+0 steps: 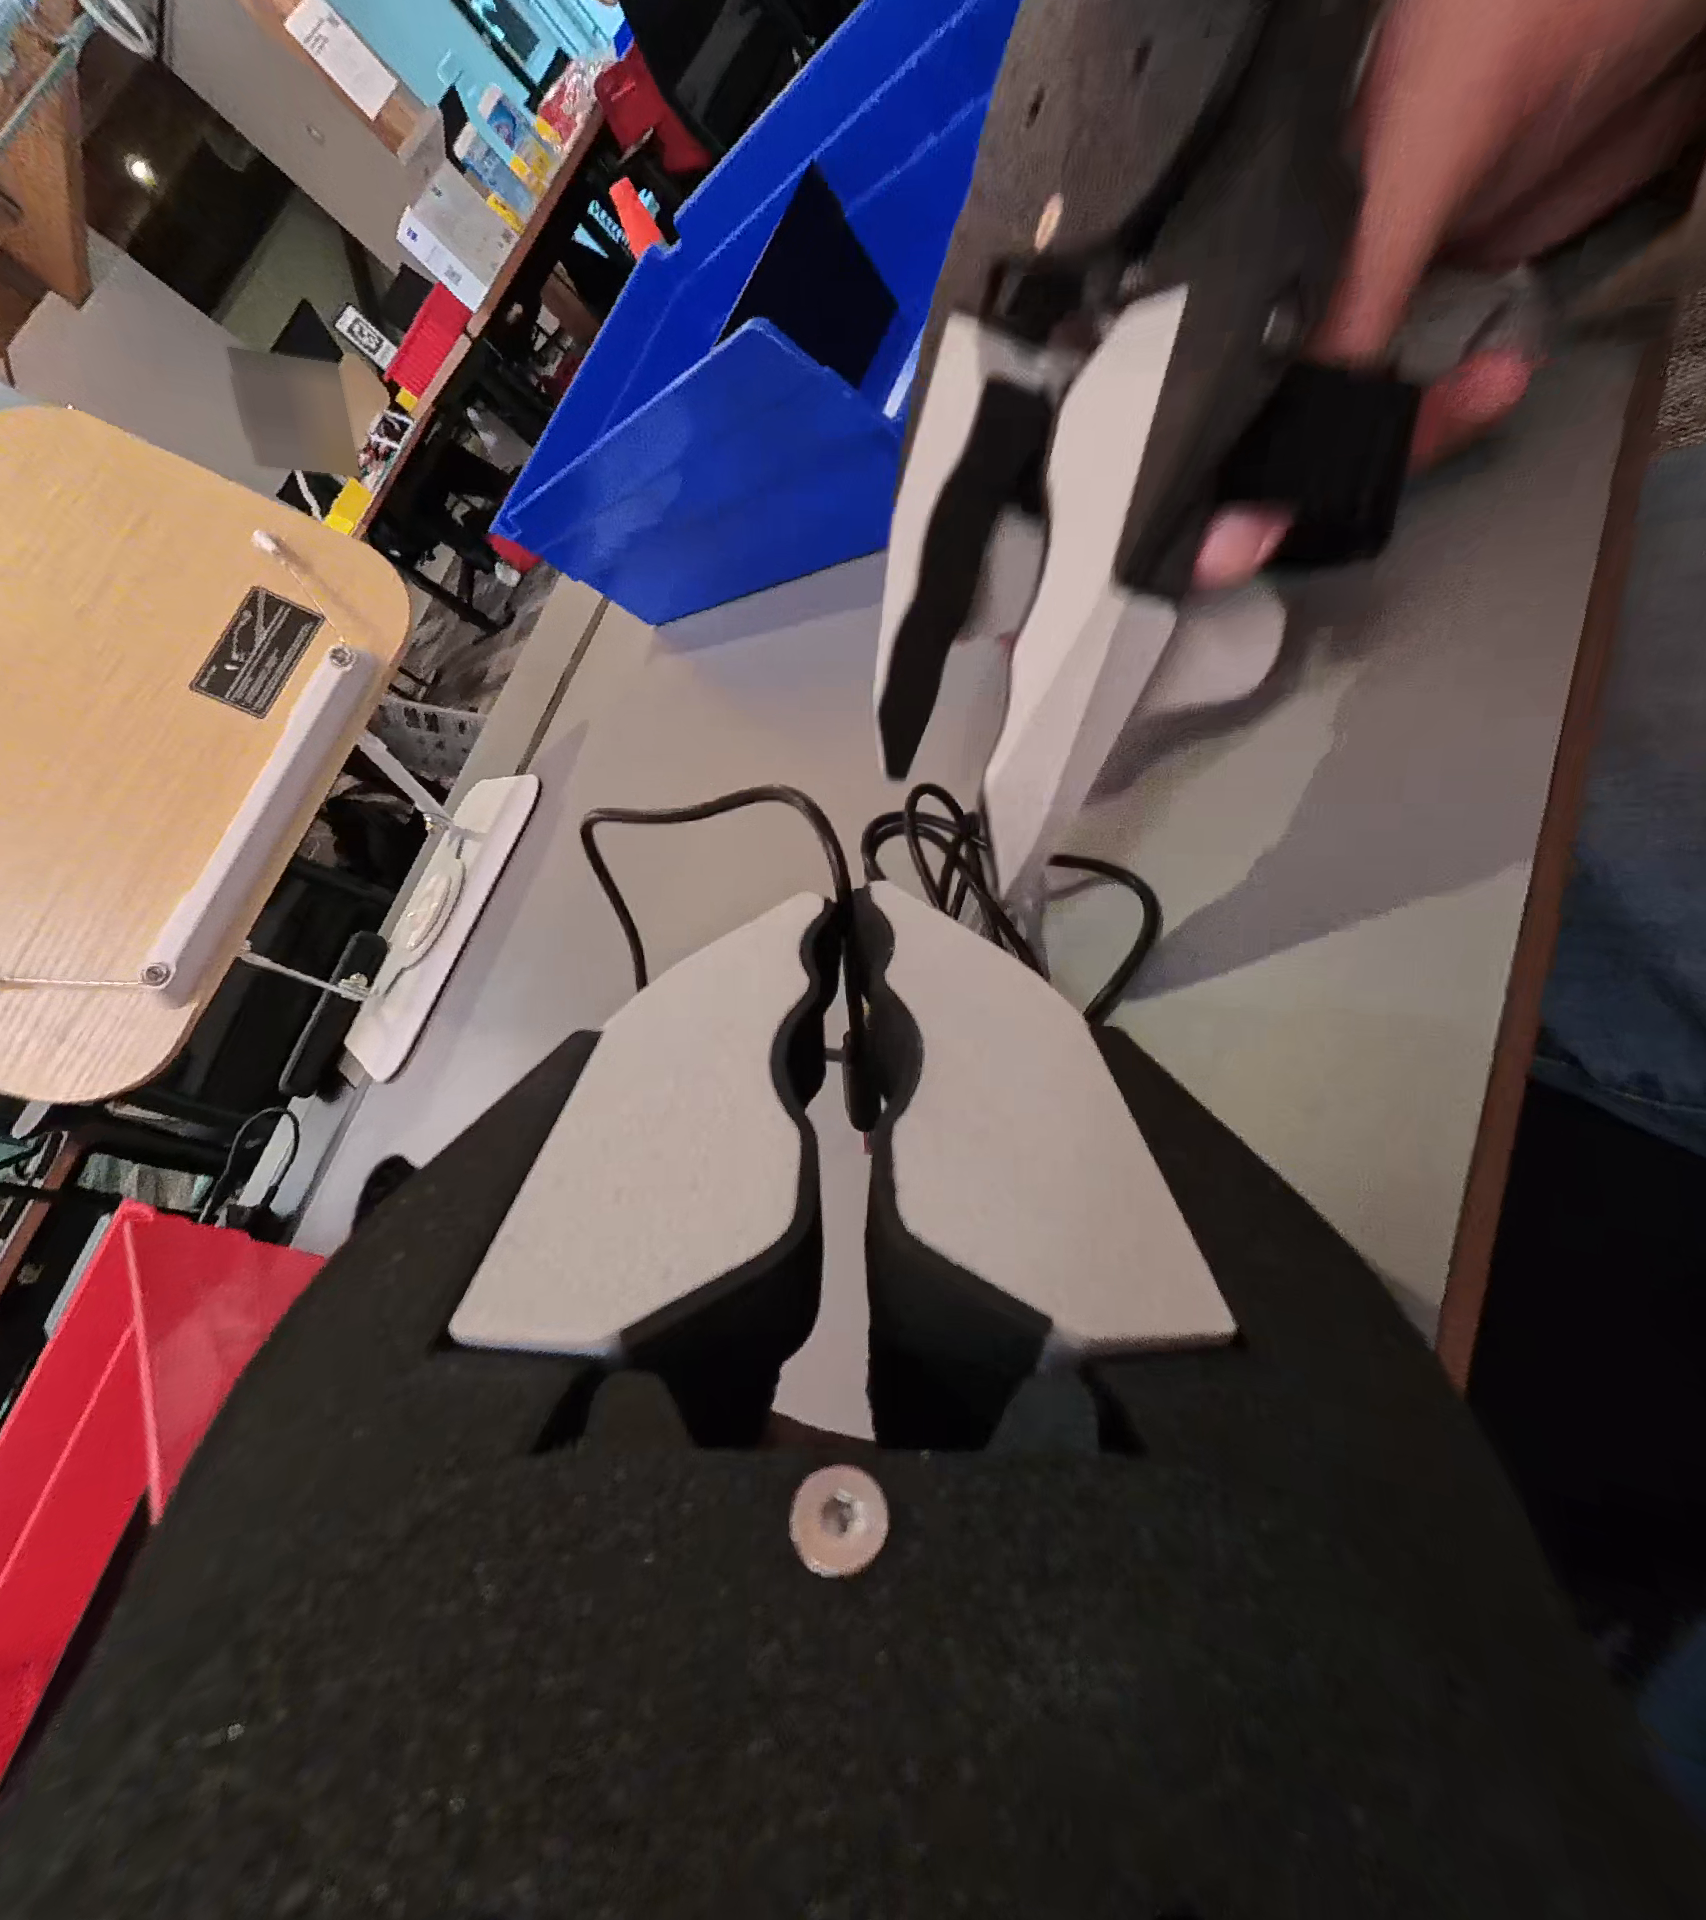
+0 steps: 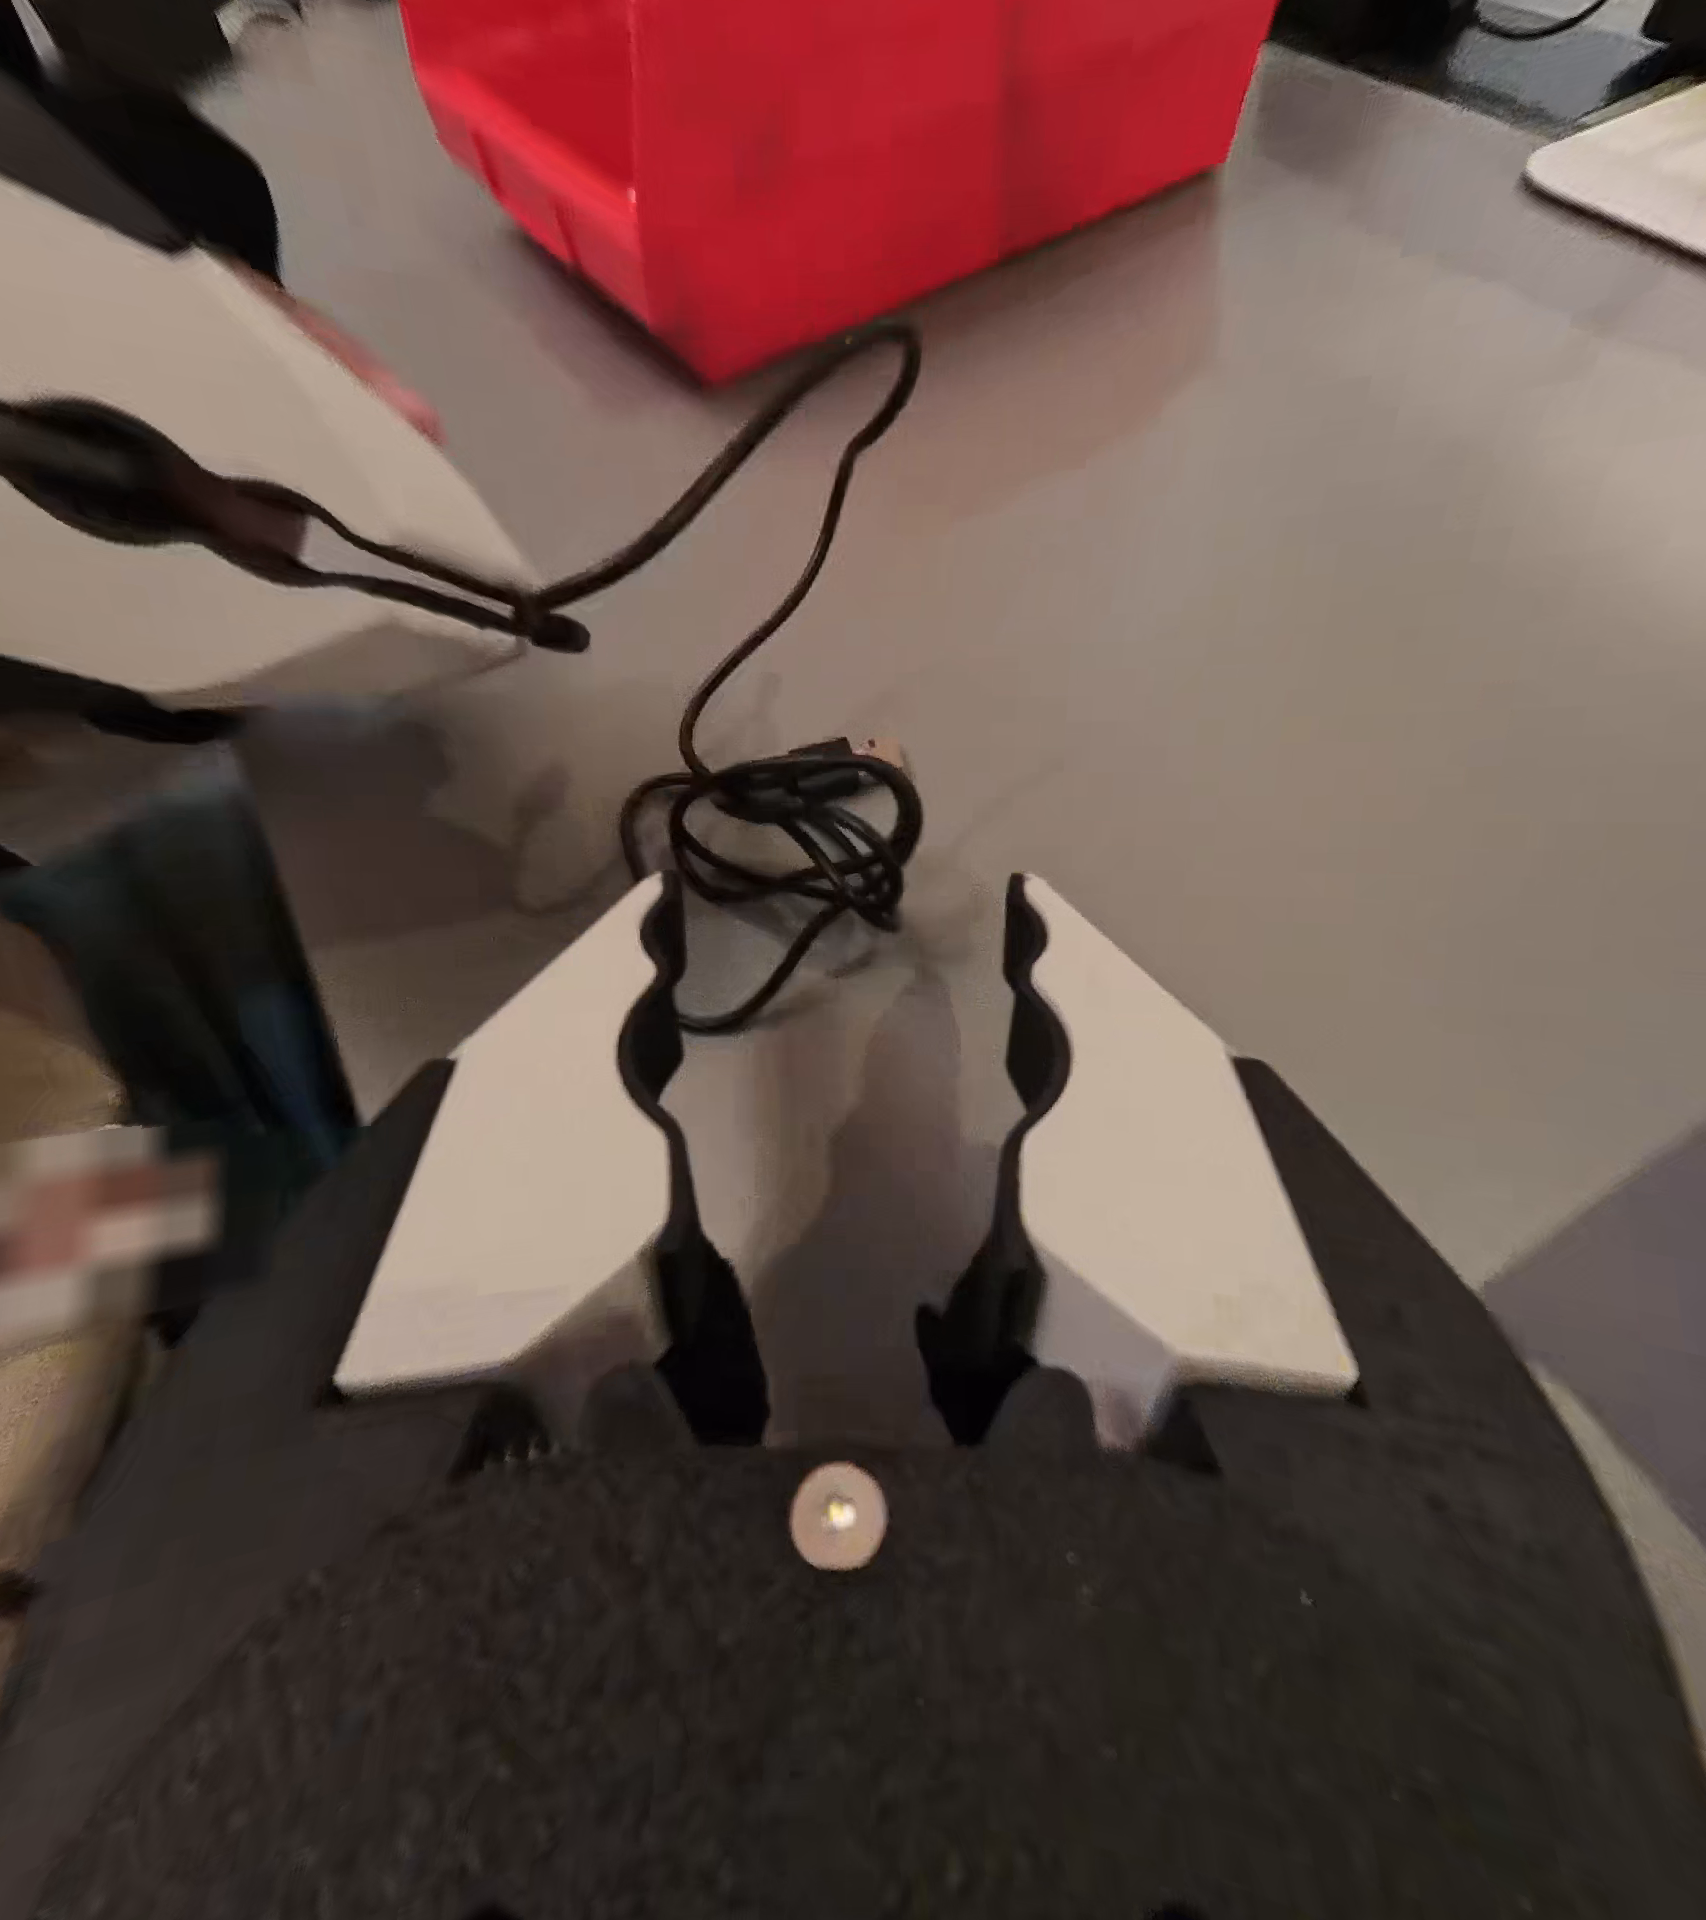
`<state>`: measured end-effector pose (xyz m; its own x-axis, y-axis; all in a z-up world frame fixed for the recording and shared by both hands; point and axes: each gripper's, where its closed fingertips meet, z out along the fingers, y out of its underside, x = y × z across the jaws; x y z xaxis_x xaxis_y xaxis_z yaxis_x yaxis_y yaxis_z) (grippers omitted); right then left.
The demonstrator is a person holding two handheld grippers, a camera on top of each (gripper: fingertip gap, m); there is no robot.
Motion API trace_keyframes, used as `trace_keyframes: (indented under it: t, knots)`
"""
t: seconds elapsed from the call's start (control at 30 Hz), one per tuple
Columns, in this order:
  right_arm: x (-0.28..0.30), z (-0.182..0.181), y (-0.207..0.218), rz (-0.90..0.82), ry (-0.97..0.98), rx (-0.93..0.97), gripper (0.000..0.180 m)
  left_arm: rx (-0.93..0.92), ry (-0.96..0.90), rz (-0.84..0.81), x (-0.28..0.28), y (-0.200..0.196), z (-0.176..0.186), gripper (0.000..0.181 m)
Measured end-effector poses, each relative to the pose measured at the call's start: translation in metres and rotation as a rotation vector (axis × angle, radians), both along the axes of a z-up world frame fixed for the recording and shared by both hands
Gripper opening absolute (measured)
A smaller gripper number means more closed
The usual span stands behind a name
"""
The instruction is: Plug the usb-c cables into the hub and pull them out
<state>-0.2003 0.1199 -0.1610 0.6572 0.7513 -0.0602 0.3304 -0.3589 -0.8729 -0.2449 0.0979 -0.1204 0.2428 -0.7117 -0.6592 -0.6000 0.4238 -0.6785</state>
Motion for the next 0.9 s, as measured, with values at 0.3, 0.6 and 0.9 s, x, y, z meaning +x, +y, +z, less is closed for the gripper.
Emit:
trace_keyframes:
  t: [0.3,0.6,0.9]
  knots:
    - [0.031,-0.007,0.039,-0.217,-0.329,0.098,0.005,0.066,0.194,0.065,-0.028,0.016,-0.022,0.002]
    - [0.15,0.05,0.029,-0.512,-0.401,0.262,0.004,0.064,0.29,0.138,-0.057,0.051,-0.031,0.002]
    - [0.161,-0.01,0.014,-0.389,-0.464,-0.044,0.004,0.145,0.44,0.12,-0.038,0.078,-0.056,0.002]
